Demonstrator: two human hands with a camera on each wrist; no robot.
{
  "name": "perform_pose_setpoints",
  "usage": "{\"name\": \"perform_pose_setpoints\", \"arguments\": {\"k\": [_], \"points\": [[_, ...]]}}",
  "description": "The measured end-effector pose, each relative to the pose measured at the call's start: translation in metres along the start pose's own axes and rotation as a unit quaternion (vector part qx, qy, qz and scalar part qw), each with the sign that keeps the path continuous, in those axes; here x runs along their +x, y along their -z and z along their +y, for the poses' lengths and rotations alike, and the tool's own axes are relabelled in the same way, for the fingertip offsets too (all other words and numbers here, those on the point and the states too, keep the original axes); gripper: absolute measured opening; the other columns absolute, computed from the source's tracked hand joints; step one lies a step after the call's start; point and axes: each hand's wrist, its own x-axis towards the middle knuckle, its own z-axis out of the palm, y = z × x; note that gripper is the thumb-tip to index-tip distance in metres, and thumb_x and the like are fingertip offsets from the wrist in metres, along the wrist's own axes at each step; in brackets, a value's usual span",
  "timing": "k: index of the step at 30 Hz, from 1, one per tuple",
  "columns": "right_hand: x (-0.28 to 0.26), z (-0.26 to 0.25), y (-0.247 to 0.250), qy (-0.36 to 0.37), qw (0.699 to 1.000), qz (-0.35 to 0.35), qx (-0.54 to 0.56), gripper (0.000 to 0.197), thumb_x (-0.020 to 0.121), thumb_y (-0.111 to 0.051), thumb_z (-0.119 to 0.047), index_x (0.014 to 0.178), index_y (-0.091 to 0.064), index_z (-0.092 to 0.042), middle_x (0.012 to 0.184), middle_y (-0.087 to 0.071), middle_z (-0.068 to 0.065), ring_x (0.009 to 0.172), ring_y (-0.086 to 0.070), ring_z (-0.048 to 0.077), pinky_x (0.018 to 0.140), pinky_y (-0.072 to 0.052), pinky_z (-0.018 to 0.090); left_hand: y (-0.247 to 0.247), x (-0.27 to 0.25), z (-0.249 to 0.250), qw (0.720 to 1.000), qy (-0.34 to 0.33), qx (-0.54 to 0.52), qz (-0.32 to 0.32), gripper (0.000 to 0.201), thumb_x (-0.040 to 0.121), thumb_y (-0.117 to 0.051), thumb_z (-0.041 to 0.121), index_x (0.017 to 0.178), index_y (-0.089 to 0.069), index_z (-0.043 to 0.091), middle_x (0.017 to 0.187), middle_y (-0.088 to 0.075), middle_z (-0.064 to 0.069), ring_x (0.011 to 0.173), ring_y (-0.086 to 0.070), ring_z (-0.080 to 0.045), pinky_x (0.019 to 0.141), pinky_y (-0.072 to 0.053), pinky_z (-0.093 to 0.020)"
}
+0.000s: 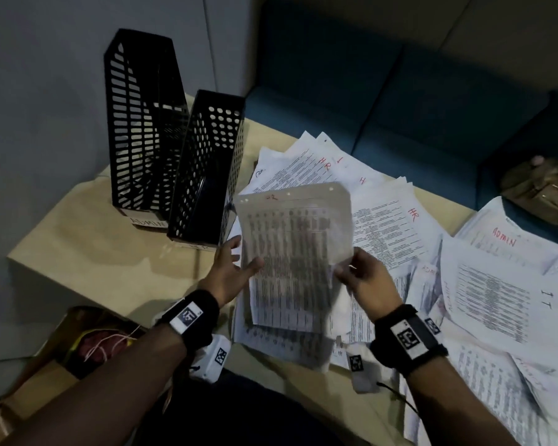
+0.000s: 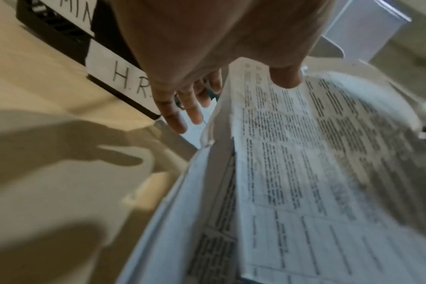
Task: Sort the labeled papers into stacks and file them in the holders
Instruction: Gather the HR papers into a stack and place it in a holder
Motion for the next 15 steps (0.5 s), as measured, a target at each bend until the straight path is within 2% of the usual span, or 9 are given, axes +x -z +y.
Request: {"name": "perform_pose_setpoints", "arguments": {"k": [2, 3, 5, 6, 8, 10, 12, 13, 15], "points": [[0.006, 0.003, 0.015, -0.012, 1.0, 0.001, 0.002, 0.026, 0.083, -0.066, 0.003, 0.102, -0.062, -0.014, 0.092, -0.071, 0.003, 0.07, -0.063, 0.001, 0.063, -0.044, 0.018, -0.007, 0.0, 0.021, 0.997, 0.008, -0.074, -0.009, 0.06, 0.087, -0.067, 0.036, 0.136, -0.039, 0.019, 0.125, -0.046, 0.008, 0.11, -0.05, -0.016, 0.093, -0.045, -0.036], [0.009, 0.004, 0.02, -0.02, 1.0, -0.003, 0.003, 0.031, 0.081, -0.065, 0.006, 0.104, -0.062, -0.014, 0.093, -0.071, 0.003, 0.074, -0.064, 0.005, 0.064, -0.044, 0.018, -0.011, 0.002, 0.028, 0.996, 0.003, -0.088, -0.022, 0.045, 0.088, -0.067, 0.032, 0.126, -0.047, 0.02, 0.118, -0.053, 0.009, 0.108, -0.054, -0.016, 0.091, -0.045, -0.034], [0.015, 0.009, 0.025, -0.046, 0.999, 0.001, 0.025, 0.042, 0.077, -0.061, 0.011, 0.11, -0.06, -0.014, 0.094, -0.068, 0.007, 0.076, -0.059, 0.013, 0.059, -0.043, 0.015, -0.016, 0.003, 0.036, 0.995, -0.023, -0.089, -0.038, 0.03, 0.089, -0.067, 0.021, 0.117, -0.056, 0.02, 0.108, -0.061, 0.011, 0.107, -0.059, -0.017, 0.091, -0.047, -0.032], [0.017, 0.01, 0.026, -0.061, 0.997, 0.014, 0.047, 0.044, 0.075, -0.061, 0.006, 0.114, -0.058, -0.014, 0.095, -0.065, 0.007, 0.074, -0.056, 0.014, 0.056, -0.042, 0.014, -0.018, 0.004, 0.039, 0.994, -0.034, -0.092, -0.042, 0.031, 0.089, -0.066, 0.013, 0.118, -0.058, 0.019, 0.108, -0.063, 0.01, 0.106, -0.059, -0.016, 0.093, -0.047, -0.032], [0.025, 0.017, 0.026, -0.1, 0.989, 0.064, 0.088, 0.037, 0.08, -0.065, -0.021, 0.116, -0.058, -0.019, 0.1, -0.066, 0.0, 0.081, -0.057, 0.014, 0.064, -0.043, 0.024, -0.019, 0.007, 0.04, 0.995, -0.045, -0.063, -0.059, 0.04, 0.089, -0.063, 0.002, 0.126, -0.056, 0.016, 0.114, -0.063, 0.005, 0.102, -0.06, -0.014, 0.094, -0.048, -0.032], [0.034, 0.02, 0.026, -0.103, 0.987, 0.121, 0.034, 0.024, 0.09, -0.057, -0.041, 0.101, -0.061, -0.021, 0.098, -0.067, -0.001, 0.087, -0.06, 0.02, 0.072, -0.045, 0.034, -0.021, 0.013, 0.034, 0.993, -0.047, -0.022, -0.102, 0.047, 0.087, -0.064, -0.002, 0.13, -0.053, 0.013, 0.121, -0.063, -0.001, 0.101, -0.063, -0.015, 0.096, -0.05, -0.039], [0.041, 0.025, 0.024, -0.093, 0.982, 0.145, -0.074, 0.015, 0.093, -0.056, -0.032, 0.092, -0.061, -0.017, 0.093, -0.067, 0.008, 0.088, -0.063, 0.025, 0.073, -0.045, 0.032, -0.021, 0.015, 0.031, 0.992, -0.037, -0.03, -0.116, 0.052, 0.081, -0.069, 0.006, 0.129, -0.053, 0.017, 0.128, -0.061, -0.007, 0.109, -0.062, -0.021, 0.099, -0.048, -0.046], [0.042, 0.027, 0.022, -0.098, 0.98, 0.124, -0.122, 0.01, 0.092, -0.058, -0.02, 0.098, -0.062, -0.013, 0.097, -0.068, 0.011, 0.089, -0.064, 0.025, 0.074, -0.047, 0.031, -0.021, 0.016, 0.03, 0.991, -0.034, -0.063, -0.11, 0.053, 0.077, -0.072, 0.017, 0.127, -0.055, 0.022, 0.132, -0.058, -0.009, 0.115, -0.059, -0.023, 0.1, -0.047, -0.044], [0.044, 0.035, 0.016, -0.108, 0.979, 0.025, -0.173, 0.036, 0.086, -0.057, 0.0, 0.121, -0.054, -0.01, 0.114, -0.066, 0.012, 0.09, -0.066, 0.026, 0.078, -0.055, 0.038, -0.022, 0.019, 0.032, 0.989, -0.055, -0.11, -0.085, 0.046, 0.076, -0.072, 0.046, 0.12, -0.058, 0.037, 0.133, -0.056, -0.001, 0.124, -0.052, -0.015, 0.1, -0.043, -0.03]]}}
